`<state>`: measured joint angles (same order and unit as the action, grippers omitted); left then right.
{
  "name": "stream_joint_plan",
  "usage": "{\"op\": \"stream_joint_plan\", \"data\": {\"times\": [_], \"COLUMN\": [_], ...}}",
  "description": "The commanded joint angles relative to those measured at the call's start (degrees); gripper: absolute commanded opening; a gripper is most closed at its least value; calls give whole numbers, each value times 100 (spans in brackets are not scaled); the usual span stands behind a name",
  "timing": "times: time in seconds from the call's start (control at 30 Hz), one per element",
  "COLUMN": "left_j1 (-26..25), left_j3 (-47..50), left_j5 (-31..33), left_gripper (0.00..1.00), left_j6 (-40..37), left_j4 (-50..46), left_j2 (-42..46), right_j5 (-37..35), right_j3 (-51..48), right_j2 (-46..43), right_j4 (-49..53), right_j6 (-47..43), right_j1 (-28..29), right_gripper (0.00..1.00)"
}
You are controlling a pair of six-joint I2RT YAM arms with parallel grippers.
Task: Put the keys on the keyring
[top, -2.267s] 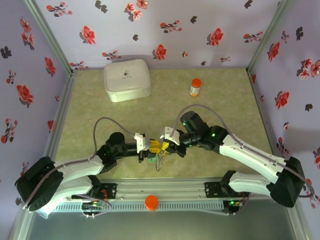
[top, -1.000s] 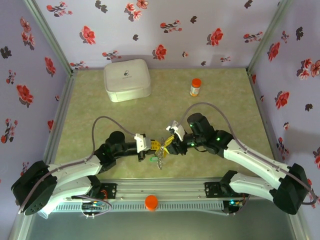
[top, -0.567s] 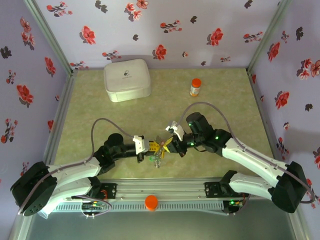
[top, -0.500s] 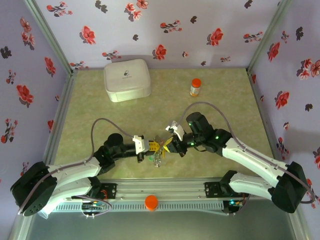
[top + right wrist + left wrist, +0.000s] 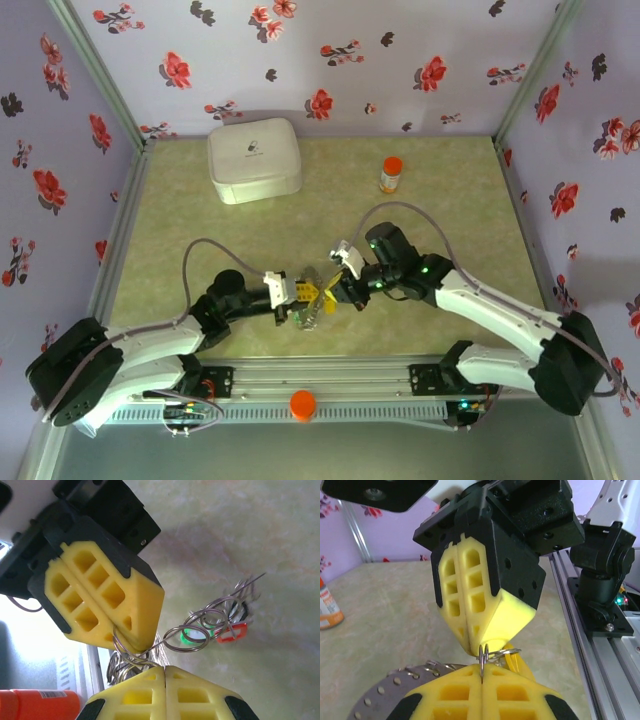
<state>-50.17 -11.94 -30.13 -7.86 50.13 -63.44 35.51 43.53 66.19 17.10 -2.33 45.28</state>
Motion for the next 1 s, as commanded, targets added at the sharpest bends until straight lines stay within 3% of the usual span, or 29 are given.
{"op": "stream_joint_plan", "data": {"times": [0.0, 0.13, 0.2, 0.33, 0.73, 0.97], "left_j1": [7, 14, 16, 8, 12, 13], "left_j3": [-110, -64, -46, -57, -133, -184], "left_j5": [-98, -24, -22, -61, -140, -32], "left_gripper": [0, 0, 0, 0, 0, 0], "left_j6": [85, -49, -37, 29, 250, 476], "left_j4": [1177, 1044, 1052, 1087, 1063, 1062], "left_j2": [21, -78, -149, -221, -239, -291], "right_j5": [-90, -342, -448, -542, -216, -1250], "right_j3": [-213, -274, -239, -85, 94, 13], "right_j2": [-143, -733, -973, -1277, -1164, -1151], "right_j4": [-158, -259, -171, 83, 79, 157], "right_j6": [113, 154, 106, -251, -1574, -1918], "right_j1": [8, -36, -67, -84, 32, 681], "right_gripper": [0, 2, 19, 35, 36, 39]}}
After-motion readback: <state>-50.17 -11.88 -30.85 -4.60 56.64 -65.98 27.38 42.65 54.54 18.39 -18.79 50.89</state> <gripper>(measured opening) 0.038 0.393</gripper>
